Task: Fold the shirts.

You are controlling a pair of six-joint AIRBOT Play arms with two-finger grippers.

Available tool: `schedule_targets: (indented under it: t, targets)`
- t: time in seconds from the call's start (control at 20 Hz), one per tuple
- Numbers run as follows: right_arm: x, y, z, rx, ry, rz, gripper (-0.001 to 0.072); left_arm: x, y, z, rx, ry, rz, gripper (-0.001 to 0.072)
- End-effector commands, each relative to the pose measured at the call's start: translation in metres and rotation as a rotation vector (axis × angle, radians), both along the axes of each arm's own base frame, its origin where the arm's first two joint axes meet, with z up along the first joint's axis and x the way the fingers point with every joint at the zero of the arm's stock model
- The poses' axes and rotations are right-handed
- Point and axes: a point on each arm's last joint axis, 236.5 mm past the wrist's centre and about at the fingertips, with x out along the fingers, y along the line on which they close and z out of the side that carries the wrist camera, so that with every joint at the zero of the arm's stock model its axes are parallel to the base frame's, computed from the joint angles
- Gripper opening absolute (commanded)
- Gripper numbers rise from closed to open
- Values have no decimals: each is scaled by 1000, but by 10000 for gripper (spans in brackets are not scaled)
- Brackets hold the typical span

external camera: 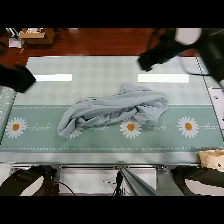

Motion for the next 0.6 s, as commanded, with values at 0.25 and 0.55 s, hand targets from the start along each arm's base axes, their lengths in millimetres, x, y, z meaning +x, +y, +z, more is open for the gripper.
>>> schedule_targets:
  t: [0.25,0.55]
  targets:
    - [-23,-194,-33,170,216,-391,485,-83,23,-214,100,504,29,708]
    - [-40,-209,-83,215,311,-419,485,-92,-8,-218,-374,484,217,706]
